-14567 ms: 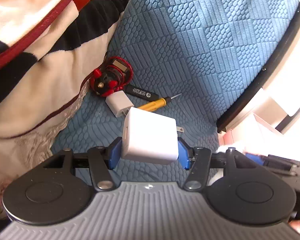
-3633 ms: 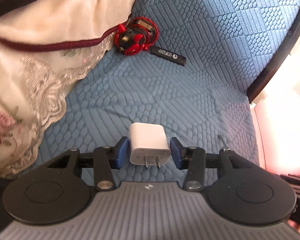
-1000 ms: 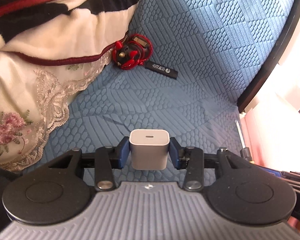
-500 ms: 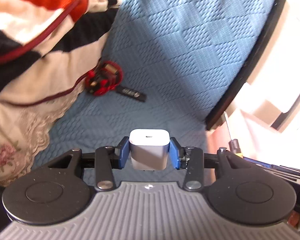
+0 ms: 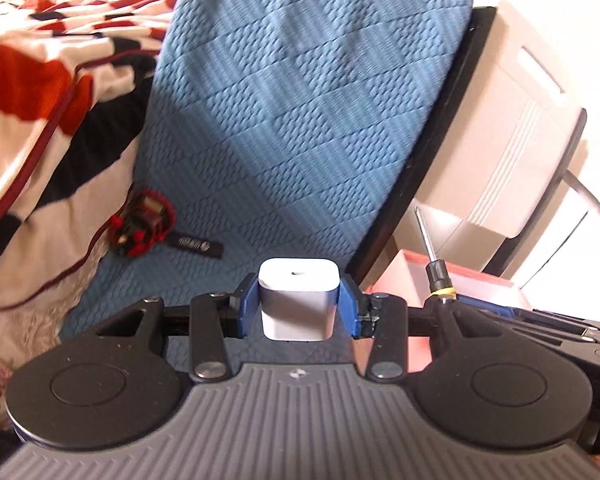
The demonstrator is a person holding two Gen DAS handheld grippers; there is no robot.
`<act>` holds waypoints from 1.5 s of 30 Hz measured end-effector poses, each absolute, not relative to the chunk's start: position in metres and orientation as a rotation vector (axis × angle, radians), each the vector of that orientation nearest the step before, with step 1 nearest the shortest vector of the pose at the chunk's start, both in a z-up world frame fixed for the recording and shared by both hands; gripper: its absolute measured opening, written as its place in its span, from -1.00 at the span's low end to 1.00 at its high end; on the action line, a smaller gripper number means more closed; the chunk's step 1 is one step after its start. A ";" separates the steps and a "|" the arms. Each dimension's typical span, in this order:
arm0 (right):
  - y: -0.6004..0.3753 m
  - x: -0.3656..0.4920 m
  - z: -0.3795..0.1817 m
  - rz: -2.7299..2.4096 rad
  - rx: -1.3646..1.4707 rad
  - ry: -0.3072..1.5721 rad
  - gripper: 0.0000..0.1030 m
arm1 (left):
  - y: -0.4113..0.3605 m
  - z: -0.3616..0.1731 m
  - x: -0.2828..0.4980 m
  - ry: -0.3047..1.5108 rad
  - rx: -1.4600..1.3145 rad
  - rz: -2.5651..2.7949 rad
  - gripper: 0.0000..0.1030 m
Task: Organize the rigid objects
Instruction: 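Carry the plug charger in the left gripper while the right carries the screwdriver to the box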
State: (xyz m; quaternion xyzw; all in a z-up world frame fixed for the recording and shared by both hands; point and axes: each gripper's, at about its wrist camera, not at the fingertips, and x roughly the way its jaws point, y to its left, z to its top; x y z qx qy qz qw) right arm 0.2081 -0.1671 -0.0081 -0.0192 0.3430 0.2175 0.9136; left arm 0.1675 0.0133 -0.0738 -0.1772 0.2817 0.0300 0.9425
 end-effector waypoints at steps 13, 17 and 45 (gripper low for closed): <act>-0.212 0.222 0.023 0.360 0.019 0.646 -0.62 | -0.037 -0.036 0.193 0.531 -0.328 -0.062 -0.07; -0.225 0.222 0.026 0.333 0.011 0.633 -0.62 | -0.053 -0.032 0.199 0.532 -0.323 -0.096 -0.07; -0.337 0.220 -0.073 0.137 0.065 0.880 -0.62 | -0.175 -0.110 0.237 0.798 -0.233 -0.332 -0.07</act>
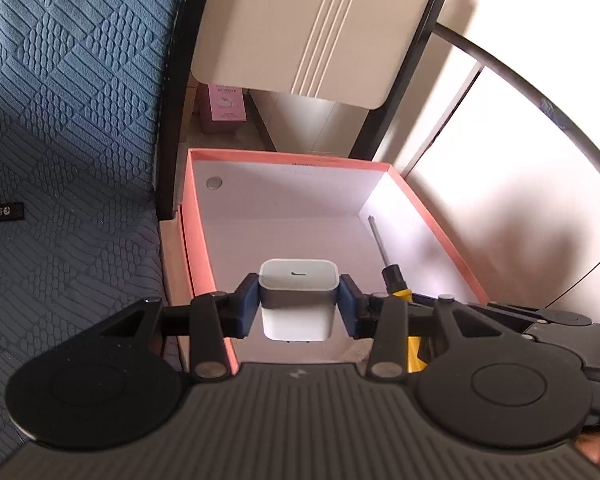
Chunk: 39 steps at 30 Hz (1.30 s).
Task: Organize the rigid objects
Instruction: 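Carry the plug charger in the left gripper while the right carries the screwdriver to the box, then open the left gripper over the box while the right releases the screwdriver inside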
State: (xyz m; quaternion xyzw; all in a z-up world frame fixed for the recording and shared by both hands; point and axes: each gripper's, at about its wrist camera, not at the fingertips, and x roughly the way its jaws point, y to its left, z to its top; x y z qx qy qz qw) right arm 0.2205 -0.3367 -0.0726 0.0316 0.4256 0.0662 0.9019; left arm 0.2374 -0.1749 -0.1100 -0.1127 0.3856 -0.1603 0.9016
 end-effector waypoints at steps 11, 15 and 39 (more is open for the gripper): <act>-0.346 0.215 -0.100 0.103 0.080 0.955 -0.62 | -0.174 -0.130 0.239 0.866 -0.265 -0.347 -0.07; -0.344 0.213 -0.096 0.117 0.091 0.955 -0.61 | -0.168 -0.122 0.240 0.852 -0.270 -0.334 0.18; -0.261 0.192 -0.001 0.332 0.038 0.706 -0.52 | -0.083 -0.031 0.173 0.540 -0.258 -0.170 0.21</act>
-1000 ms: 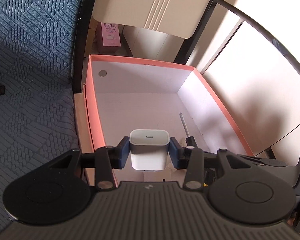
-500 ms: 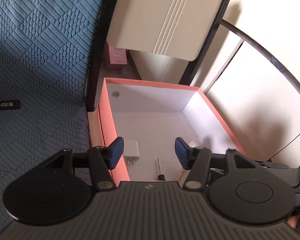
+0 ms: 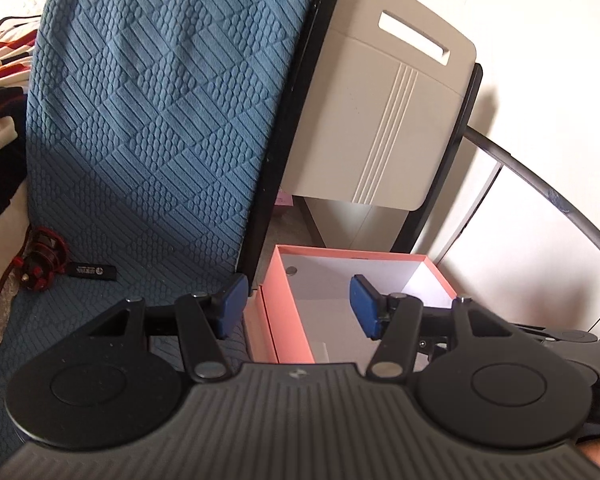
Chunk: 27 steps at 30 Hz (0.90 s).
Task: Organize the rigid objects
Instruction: 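Open the left gripper over the box while the right releases the screwdriver inside, then move both open grippers back toward the red toy and black USB stick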
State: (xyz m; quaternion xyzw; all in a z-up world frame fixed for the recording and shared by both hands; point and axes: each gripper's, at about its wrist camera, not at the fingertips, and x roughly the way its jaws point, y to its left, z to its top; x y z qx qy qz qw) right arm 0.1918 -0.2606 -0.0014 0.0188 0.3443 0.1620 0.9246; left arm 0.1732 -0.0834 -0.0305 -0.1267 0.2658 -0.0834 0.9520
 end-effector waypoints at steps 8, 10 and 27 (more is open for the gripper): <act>-0.235 0.180 0.008 0.394 0.013 0.679 -0.52 | -0.054 -0.015 0.144 0.478 -0.270 -0.117 0.22; -0.230 0.176 0.009 0.415 0.011 0.670 -0.52 | -0.046 -0.016 0.138 0.473 -0.273 -0.105 0.22; -0.191 0.140 -0.016 0.535 -0.067 0.694 -0.52 | -0.003 -0.043 0.092 0.459 -0.238 0.018 0.32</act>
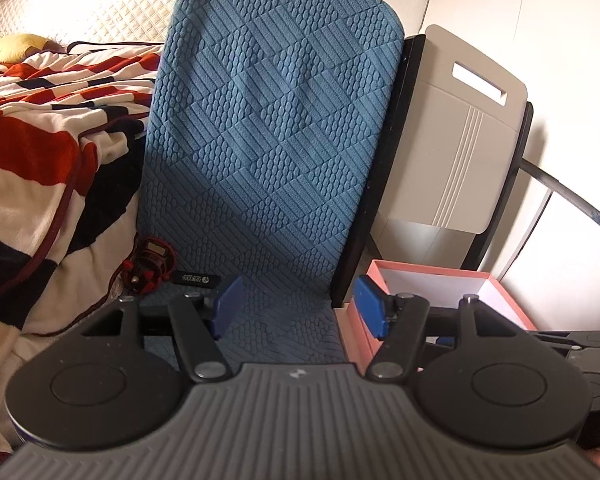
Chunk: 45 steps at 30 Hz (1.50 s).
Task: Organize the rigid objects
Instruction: 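Move both open grippers back toward the red toy and black USB stick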
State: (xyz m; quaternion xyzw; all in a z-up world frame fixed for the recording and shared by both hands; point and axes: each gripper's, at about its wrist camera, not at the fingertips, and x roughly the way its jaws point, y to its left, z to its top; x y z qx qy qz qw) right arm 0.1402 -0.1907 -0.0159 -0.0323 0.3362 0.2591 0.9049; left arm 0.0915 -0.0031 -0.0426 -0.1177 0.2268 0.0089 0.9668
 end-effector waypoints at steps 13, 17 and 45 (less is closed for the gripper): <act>-0.158 0.125 -0.064 0.584 -0.135 0.768 -0.52 | 0.022 -0.080 0.071 0.491 -0.259 0.071 0.52; -0.146 0.121 -0.078 0.597 -0.148 0.791 -0.52 | 0.033 -0.093 0.068 0.523 -0.257 0.089 0.53; -0.081 0.225 -0.125 0.654 -0.242 0.824 -0.52 | 0.115 -0.137 0.163 0.597 -0.360 0.205 0.53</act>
